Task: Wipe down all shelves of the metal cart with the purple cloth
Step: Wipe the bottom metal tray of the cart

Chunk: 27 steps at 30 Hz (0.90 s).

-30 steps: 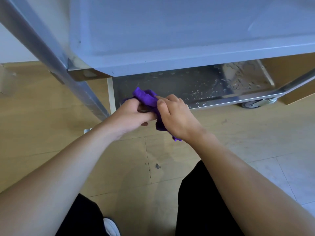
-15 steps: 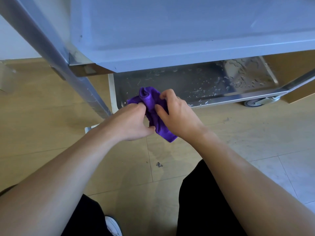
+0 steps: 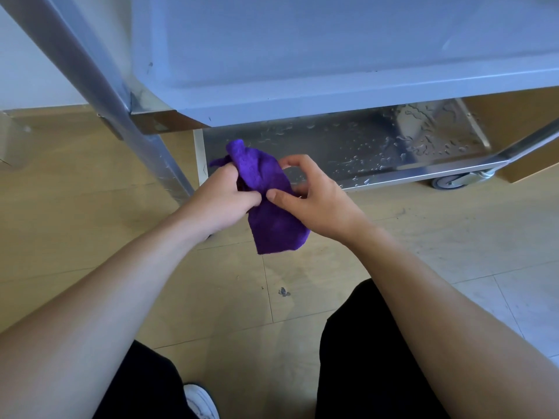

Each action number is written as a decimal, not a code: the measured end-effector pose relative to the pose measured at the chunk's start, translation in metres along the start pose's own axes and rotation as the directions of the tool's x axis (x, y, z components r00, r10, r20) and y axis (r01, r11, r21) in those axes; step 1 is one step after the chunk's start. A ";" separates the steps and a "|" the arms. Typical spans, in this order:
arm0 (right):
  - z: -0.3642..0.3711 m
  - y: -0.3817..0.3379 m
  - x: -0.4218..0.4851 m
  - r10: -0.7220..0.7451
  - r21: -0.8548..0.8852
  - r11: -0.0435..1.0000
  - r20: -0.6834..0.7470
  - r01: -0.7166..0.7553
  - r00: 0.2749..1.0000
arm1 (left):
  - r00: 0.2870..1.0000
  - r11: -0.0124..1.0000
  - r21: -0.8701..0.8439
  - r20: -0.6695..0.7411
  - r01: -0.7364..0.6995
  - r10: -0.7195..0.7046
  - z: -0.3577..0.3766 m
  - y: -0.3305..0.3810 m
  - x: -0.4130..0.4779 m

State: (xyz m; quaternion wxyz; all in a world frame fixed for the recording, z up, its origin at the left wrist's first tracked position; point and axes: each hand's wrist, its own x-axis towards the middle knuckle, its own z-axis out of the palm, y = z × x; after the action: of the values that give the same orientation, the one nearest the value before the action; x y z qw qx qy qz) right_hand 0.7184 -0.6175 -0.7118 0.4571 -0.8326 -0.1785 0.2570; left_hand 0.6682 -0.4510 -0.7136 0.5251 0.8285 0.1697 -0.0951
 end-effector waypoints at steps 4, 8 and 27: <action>0.000 0.002 0.002 0.010 0.000 1.000 0.030 -0.010 1.000 | 0.997 0.999 -0.028 0.074 -0.018 0.020 0.000 0.004 -0.004; 0.002 0.008 0.005 0.057 0.120 0.990 0.098 -0.069 0.994 | 0.991 0.999 -0.025 0.127 -0.039 0.041 -0.001 0.005 -0.007; -0.001 0.011 0.007 -0.015 0.174 0.985 0.077 0.001 0.997 | 0.996 0.997 0.026 -0.048 0.070 -0.069 -0.005 0.011 -0.005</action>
State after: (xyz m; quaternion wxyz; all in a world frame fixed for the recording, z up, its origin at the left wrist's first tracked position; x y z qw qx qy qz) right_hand 0.7247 -0.6201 -0.7228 0.5217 -0.7781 -0.1764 0.3021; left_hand 0.6674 -0.4515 -0.7004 0.5060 0.8312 0.2095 -0.0959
